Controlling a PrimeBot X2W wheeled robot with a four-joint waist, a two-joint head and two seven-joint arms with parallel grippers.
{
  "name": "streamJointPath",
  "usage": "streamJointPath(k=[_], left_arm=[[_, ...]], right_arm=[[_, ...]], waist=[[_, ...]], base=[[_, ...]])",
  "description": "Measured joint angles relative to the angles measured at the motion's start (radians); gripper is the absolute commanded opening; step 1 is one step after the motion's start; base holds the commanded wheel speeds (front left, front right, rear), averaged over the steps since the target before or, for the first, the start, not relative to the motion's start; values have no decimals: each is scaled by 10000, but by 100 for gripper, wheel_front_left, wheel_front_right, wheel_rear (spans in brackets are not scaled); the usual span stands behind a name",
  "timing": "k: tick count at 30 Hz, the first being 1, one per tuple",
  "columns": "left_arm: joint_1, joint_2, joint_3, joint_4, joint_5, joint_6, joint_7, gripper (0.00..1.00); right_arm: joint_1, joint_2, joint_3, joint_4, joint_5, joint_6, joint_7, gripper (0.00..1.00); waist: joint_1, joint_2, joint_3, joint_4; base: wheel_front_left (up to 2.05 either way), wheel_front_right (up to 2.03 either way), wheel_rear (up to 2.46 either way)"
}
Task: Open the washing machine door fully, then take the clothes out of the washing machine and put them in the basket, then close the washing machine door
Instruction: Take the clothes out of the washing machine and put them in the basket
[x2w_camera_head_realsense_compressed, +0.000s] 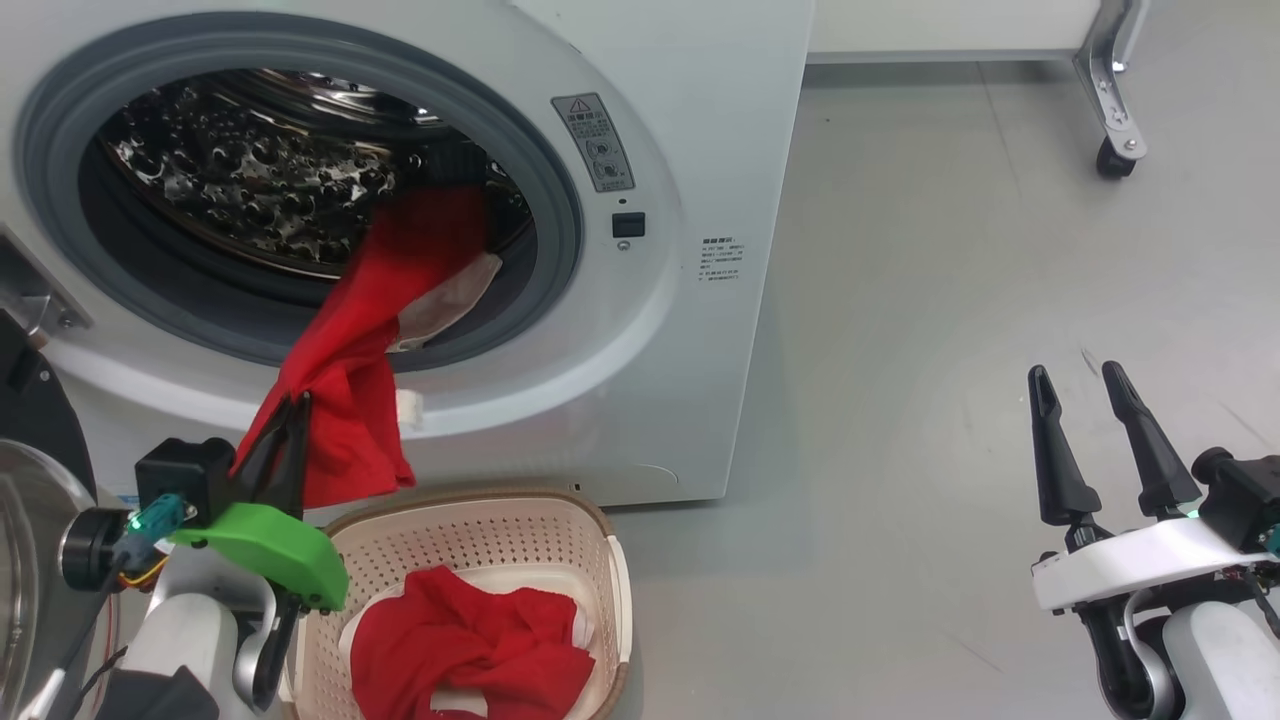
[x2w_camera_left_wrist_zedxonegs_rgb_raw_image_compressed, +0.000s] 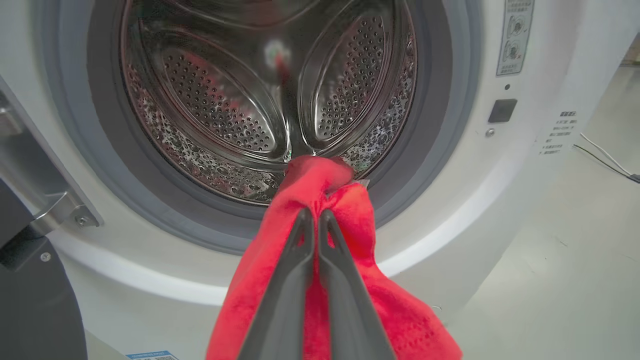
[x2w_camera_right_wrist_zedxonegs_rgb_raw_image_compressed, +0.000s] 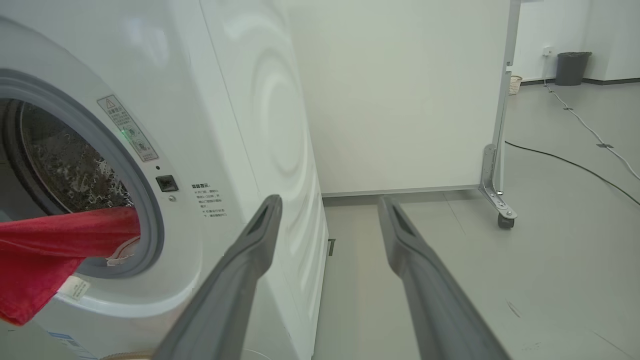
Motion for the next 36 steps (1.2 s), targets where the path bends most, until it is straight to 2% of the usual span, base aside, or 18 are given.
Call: streamJointPath(k=[9,15,25,32,36], left_arm=[[456,-58,178,-1338,290,376,-878,0],[593,-364,-59,-2290,644,575,-968,0],[765,-378,-50,-3912,1091,863,-999,0],[865,-564,259,-5346,1141,938,-1001,0],[892,-573,332,-5701,1143,961,-1005,0]], right_arm=[[162,157,2,17,-88,0,0,100],[310,211,-65,8,-105,0,0,100],[330,309,125,6,-245,0,0,100],[331,314,153,12,-255,0,0,100],[334,435,150,10,-238,0,0,100]], waist=[[0,0,-284,34],[0,0,-280,93],[0,0,-344,107],[0,0,-422,43],[0,0,-437,-3]], base=[[0,0,0],[0,0,0],[0,0,0],[0,0,0],[0,0,0]])
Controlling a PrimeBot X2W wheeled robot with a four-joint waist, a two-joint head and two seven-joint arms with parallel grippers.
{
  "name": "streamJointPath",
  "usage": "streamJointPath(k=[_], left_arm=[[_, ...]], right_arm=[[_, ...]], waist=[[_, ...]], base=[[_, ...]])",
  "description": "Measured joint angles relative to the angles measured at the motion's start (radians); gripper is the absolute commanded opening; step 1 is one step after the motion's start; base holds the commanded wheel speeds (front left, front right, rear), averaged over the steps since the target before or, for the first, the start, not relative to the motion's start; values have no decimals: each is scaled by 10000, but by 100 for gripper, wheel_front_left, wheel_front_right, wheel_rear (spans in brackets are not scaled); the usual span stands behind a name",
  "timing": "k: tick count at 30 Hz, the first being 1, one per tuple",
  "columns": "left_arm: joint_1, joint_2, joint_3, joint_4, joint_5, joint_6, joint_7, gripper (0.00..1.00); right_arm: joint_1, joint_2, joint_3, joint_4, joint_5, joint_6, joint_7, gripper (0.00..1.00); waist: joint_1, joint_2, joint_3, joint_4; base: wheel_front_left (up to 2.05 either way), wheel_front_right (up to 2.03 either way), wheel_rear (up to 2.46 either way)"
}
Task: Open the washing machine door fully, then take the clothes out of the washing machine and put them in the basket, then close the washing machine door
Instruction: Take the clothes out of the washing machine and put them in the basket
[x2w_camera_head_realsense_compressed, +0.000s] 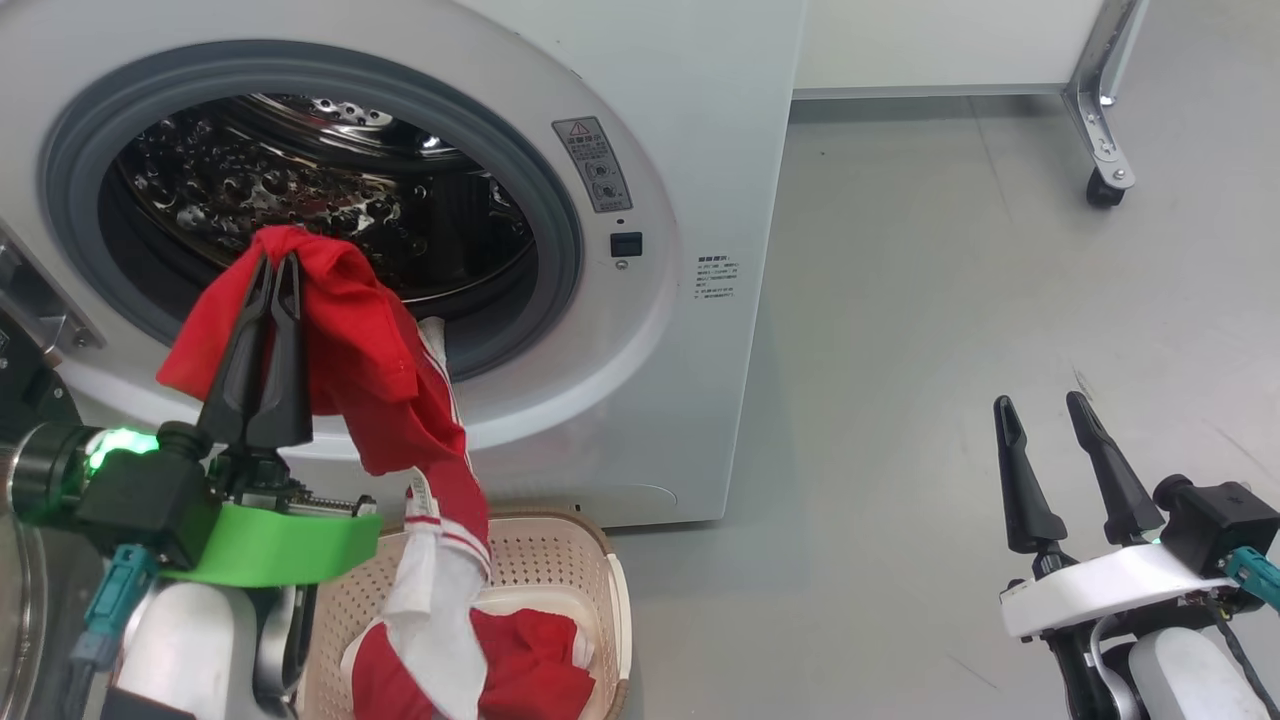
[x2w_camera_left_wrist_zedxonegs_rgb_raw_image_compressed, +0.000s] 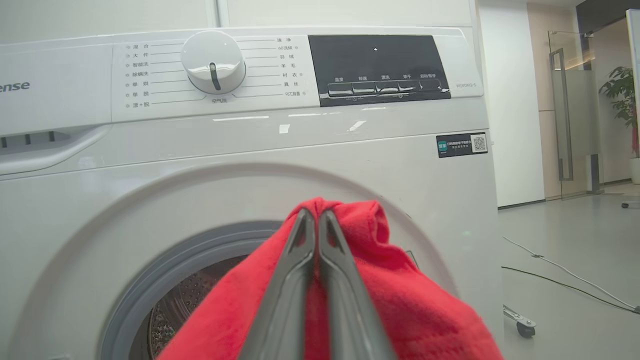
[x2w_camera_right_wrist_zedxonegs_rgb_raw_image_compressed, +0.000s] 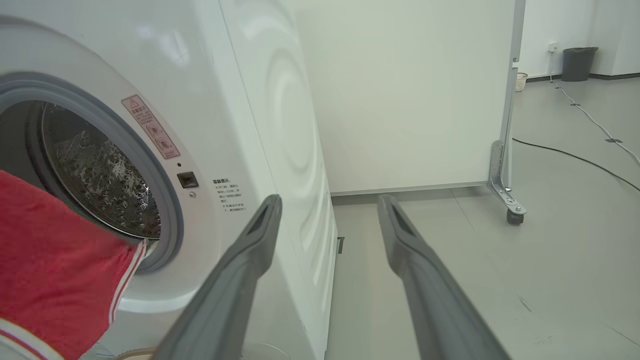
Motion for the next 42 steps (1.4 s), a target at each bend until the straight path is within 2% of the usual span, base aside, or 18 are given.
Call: streamJointPath(k=[12,19,22,30,42], left_arm=[[1225,-13,-493,502,13,-6,-38,0],[1803,-25,-821,1434,-2,-19,558,0],[1845,-52,-907,1781,-2,-8,779,0],[1839,-88,-955,2974,115,405,1603,0],[1297,-182,-1367,4518,161,522,2451,0]], right_arm=[[0,-136,46,-31,-4,0,0,100],[-6,-190,13,-165,-4,0,0,100],[-14,-249,-4,-199,-2,0,0,100],[-167,-491,-6,-428,107,0,0,100],[-548,-874,-50,-694,428,0,0,100]], waist=[[0,0,176,-207],[0,0,500,-300],[0,0,678,-337],[0,0,1324,-483],[0,0,2397,-746]], base=[[0,0,0],[0,0,0],[0,0,0],[0,0,0],[0,0,0]])
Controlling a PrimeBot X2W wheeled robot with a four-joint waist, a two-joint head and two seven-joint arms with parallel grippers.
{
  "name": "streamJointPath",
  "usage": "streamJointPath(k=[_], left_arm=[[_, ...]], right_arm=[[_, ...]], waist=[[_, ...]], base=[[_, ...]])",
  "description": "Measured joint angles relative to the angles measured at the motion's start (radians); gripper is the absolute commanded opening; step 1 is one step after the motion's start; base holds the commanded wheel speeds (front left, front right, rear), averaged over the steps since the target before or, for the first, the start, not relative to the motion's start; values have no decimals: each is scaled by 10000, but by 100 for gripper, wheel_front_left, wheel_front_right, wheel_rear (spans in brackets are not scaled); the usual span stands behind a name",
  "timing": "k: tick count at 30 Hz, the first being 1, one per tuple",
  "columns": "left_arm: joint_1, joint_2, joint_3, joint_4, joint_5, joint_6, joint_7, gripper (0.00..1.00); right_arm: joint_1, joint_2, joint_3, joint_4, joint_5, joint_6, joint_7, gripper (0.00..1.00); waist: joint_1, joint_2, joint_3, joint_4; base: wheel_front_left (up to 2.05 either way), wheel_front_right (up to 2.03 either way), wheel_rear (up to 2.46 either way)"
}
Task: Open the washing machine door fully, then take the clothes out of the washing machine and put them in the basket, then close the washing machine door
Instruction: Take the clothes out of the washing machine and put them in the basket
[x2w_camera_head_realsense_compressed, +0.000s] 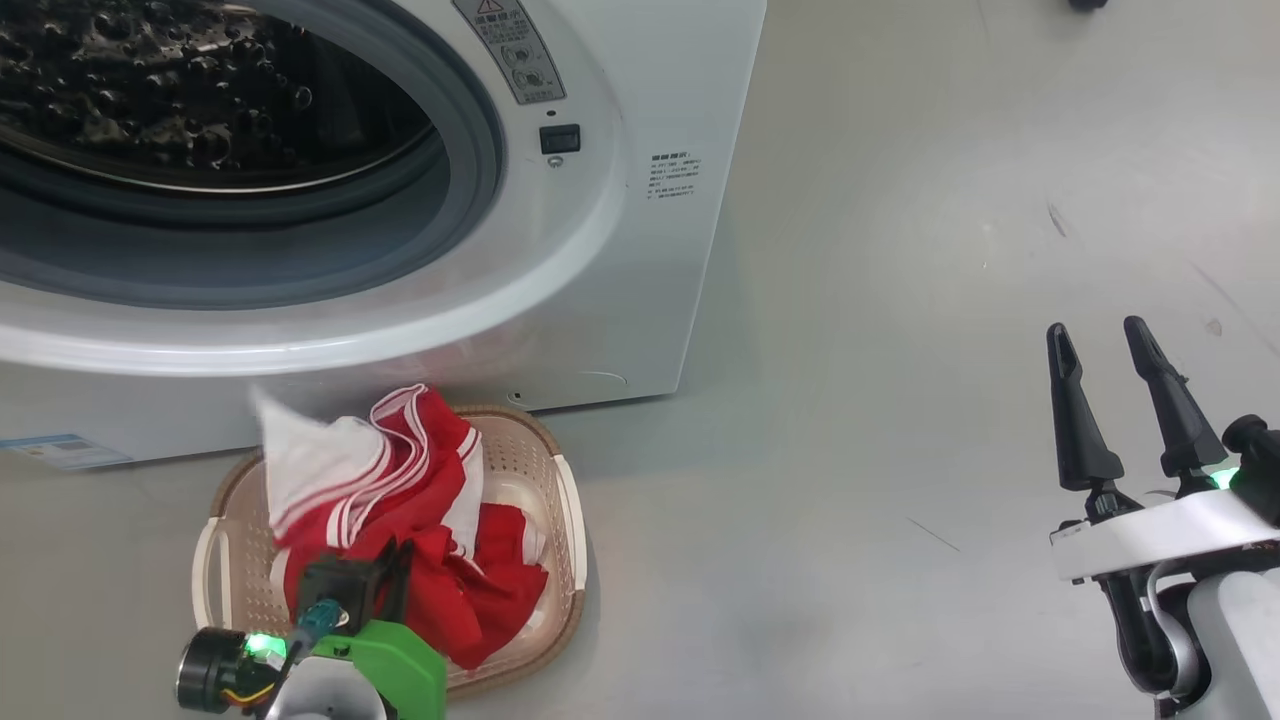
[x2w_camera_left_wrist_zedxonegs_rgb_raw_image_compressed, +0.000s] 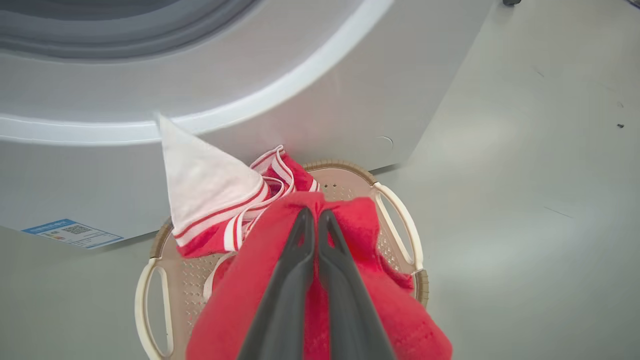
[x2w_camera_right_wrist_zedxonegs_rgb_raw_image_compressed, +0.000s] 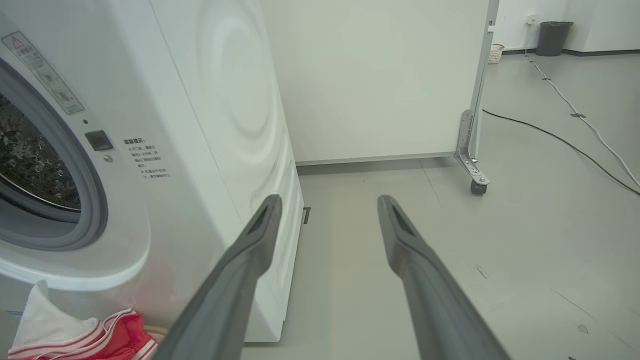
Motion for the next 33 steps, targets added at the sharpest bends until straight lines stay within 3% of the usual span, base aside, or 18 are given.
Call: streamJointPath(k=[22,33], left_arm=[[-2156,-169,59,2429,-10,198,328,0],[-3062,-196,330,3574,-6,502,150,0]], right_arm=[[-727,-456,-234,-299,477,0,0,100],[-1001,-502,-407,-407,644,0,0,100]], waist=[[0,0,1831,-590],[0,0,2637,-770]], base=[[0,0,0],[0,0,0]])
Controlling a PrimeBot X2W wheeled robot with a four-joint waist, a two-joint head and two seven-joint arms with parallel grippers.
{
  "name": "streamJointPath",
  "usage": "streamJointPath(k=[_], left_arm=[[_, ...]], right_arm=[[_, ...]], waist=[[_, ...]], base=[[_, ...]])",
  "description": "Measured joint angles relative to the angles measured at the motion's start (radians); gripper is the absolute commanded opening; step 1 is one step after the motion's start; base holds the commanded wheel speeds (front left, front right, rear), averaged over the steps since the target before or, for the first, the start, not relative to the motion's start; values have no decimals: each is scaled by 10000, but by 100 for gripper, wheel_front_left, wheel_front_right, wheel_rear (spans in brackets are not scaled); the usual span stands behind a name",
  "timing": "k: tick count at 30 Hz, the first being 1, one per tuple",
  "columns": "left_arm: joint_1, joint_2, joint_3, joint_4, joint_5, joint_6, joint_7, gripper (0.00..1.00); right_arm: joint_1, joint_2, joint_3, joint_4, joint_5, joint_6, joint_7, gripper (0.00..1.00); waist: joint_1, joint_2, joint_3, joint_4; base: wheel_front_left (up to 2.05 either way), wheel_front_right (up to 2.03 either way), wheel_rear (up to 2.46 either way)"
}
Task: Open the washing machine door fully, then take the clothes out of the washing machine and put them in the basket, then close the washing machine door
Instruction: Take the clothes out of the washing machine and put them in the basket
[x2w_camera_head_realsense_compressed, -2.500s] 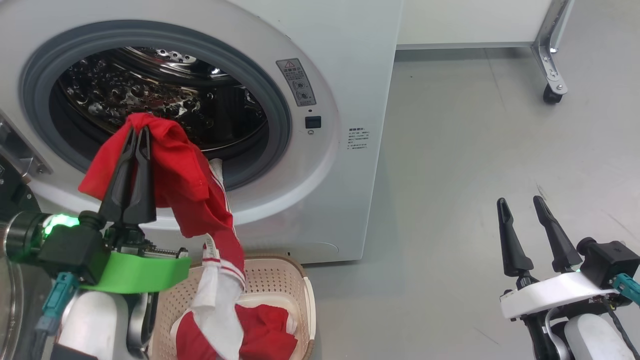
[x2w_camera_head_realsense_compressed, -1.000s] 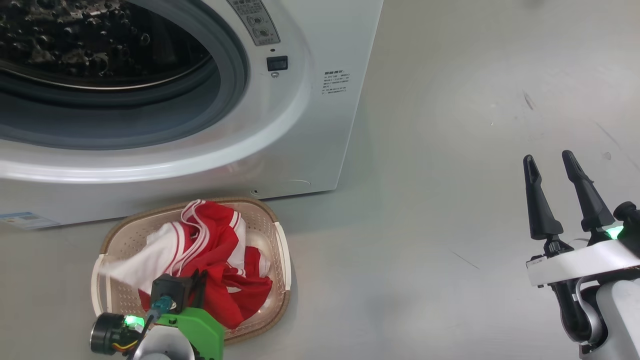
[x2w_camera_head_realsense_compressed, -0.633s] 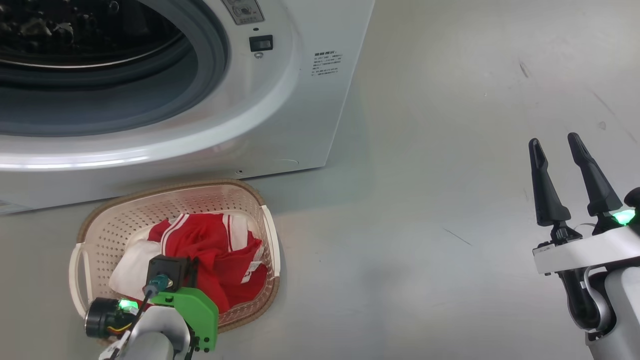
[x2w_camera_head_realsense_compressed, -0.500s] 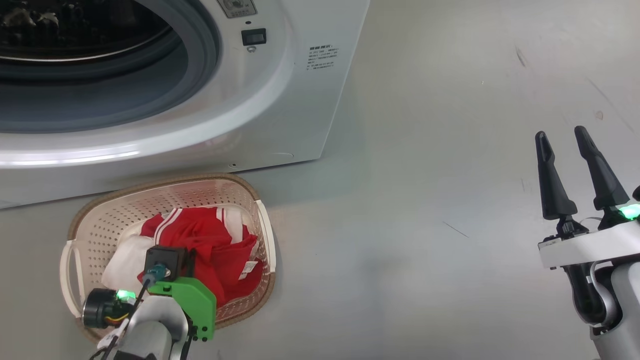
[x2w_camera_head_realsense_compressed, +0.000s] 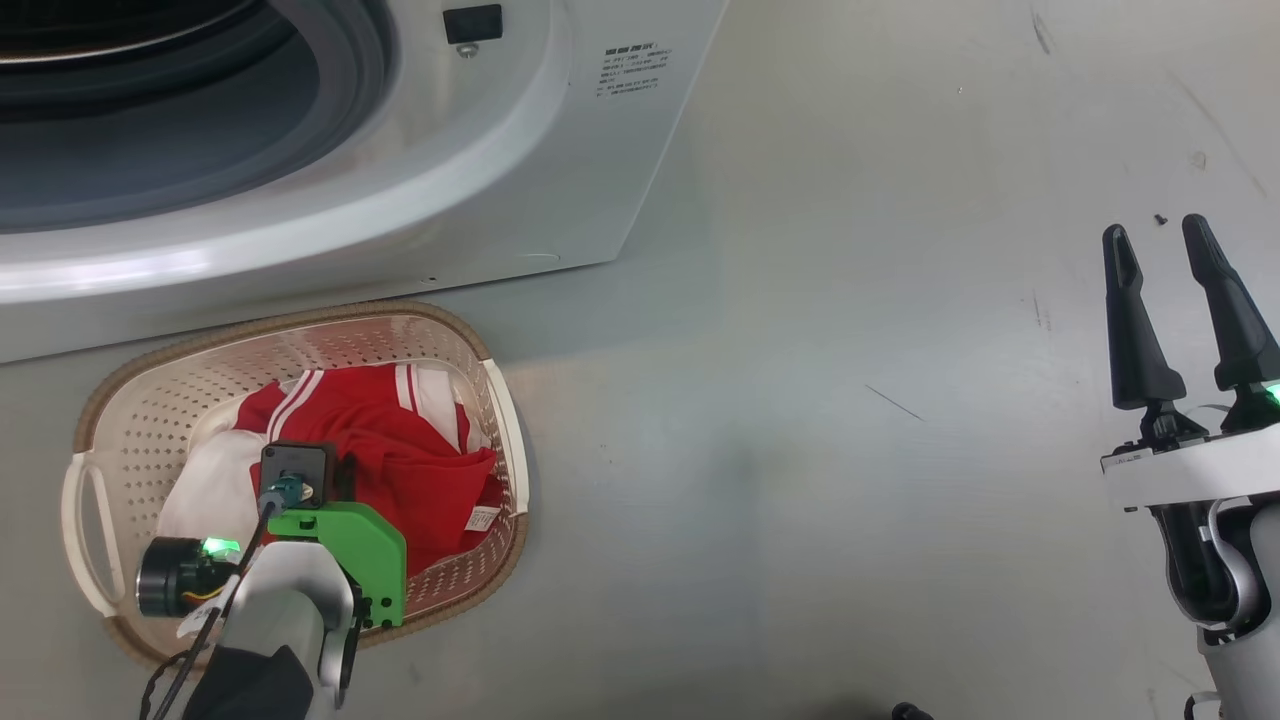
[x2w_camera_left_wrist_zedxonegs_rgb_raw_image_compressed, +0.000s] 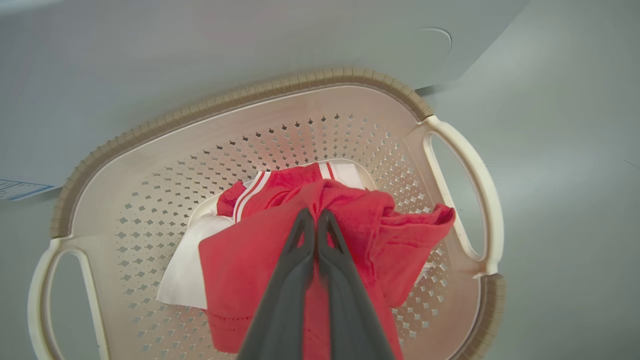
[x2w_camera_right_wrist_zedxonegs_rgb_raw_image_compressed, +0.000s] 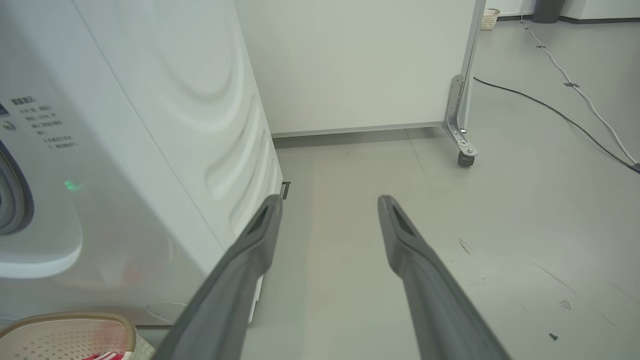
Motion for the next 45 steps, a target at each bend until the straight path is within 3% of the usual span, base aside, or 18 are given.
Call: streamJointPath(k=[11,12,13,14,33,45], left_arm=[[-310,-13,228,957,-65,117,-324,0],[-425,-29,238,1097,-90,119,-372,89],[-425,-29,238,1097,-90,119,-372,89],[-474,-35,238,1204,-102,119,-412,100],[-572,-94,-81,2182,-575,188,-1804,100],[-393,-138,-543,1277,-1530,-353,-2566,100]], right_arm=[[-112,-25,-128,35,31,0,0,100],[-123,-27,-132,36,33,0,0,100],[-123,-27,-132,36,33,0,0,100],[-138,-27,-130,36,33,0,0,100],[-160,-8,130,311,-163,0,0,100],[244,330,180,690,-418,0,0,100]], waist=[[0,0,232,-18],[0,0,222,-8],[0,0,222,-8],[0,0,214,-2],[0,0,-866,405],[0,0,-2382,919]], base=[[0,0,0],[0,0,0],[0,0,0],[0,0,0],[0,0,0],[0,0,0]])
